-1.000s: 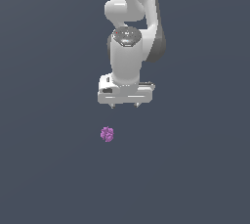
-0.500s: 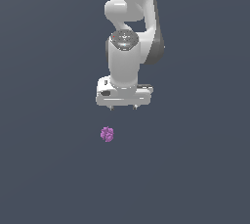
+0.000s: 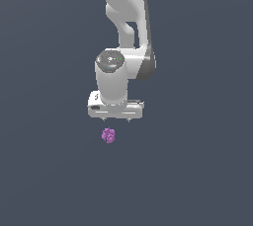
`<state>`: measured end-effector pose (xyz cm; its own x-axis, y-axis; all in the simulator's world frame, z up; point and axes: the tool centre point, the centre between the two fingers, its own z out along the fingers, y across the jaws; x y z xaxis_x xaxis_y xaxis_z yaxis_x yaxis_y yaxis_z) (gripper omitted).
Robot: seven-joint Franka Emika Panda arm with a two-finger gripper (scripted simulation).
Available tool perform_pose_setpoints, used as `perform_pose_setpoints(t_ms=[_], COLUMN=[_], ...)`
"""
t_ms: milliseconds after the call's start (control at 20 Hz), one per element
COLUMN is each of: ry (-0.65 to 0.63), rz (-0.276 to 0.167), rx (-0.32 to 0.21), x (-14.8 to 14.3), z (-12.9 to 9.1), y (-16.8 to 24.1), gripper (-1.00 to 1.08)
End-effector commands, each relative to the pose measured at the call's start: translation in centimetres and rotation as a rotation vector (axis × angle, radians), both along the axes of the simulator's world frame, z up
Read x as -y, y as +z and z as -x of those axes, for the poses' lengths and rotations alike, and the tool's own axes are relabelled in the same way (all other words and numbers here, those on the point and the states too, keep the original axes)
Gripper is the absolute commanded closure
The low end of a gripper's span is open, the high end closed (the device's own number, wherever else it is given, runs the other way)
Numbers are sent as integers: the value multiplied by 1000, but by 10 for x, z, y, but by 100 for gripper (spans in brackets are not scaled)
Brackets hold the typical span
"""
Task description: Pick up the object and move it to a goal position.
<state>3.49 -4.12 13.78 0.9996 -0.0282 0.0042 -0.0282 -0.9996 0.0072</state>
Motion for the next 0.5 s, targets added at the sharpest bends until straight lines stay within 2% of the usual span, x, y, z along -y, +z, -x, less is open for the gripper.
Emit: perform_pose_setpoints(t_ms=[0,450], ry=[-25,-76], rz=[-3,-7], rx=[-1,-3], x=[13,40], z=[-8,-24], y=[-13,-44], gripper=[-92,-92])
